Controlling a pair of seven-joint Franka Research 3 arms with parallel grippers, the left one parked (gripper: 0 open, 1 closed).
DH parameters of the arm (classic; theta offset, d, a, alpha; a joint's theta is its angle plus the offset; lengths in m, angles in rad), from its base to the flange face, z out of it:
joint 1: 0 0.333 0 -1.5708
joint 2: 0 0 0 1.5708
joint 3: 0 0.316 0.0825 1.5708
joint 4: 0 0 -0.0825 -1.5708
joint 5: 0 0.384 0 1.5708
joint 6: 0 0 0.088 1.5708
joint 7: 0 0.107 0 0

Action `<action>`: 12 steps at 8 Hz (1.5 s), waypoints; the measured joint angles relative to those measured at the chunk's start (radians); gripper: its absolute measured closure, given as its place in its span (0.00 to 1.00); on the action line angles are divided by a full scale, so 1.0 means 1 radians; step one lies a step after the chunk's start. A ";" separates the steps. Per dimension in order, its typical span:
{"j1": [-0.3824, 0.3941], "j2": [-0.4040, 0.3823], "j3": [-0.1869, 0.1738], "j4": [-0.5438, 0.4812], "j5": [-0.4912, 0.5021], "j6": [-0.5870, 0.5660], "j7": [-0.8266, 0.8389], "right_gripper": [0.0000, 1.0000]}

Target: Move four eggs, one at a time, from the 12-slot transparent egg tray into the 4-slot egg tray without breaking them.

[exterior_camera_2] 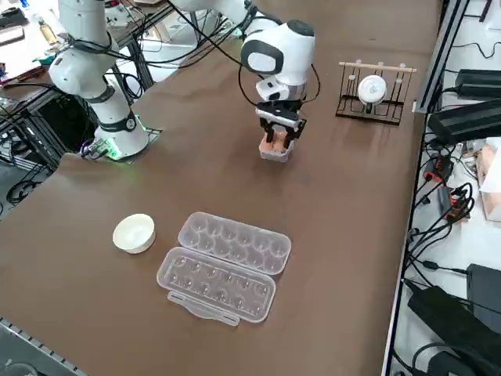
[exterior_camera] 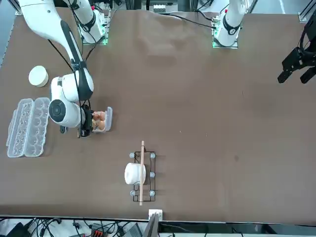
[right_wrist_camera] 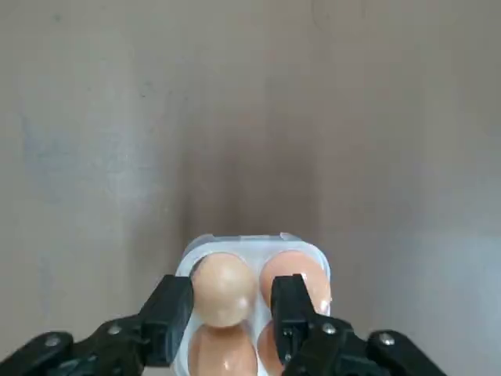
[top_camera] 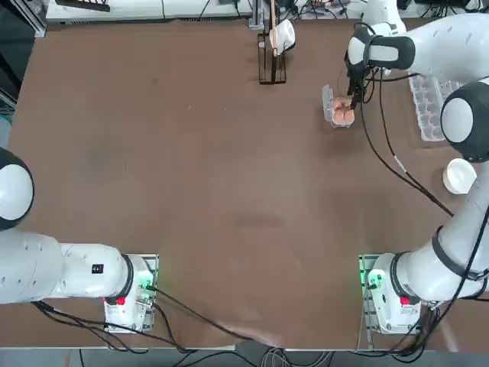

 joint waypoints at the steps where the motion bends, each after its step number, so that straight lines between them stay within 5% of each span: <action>1: 0.000 0.000 0.000 0.000 0.000 0.001 0.002 0.18; 2: 0.000 0.000 0.000 0.000 0.000 0.002 0.003 0.01; 7: 0.000 -0.055 -0.002 0.082 -0.006 -0.119 -0.083 0.00; 12: -0.072 -0.177 -0.015 0.151 -0.007 -0.251 -0.594 0.00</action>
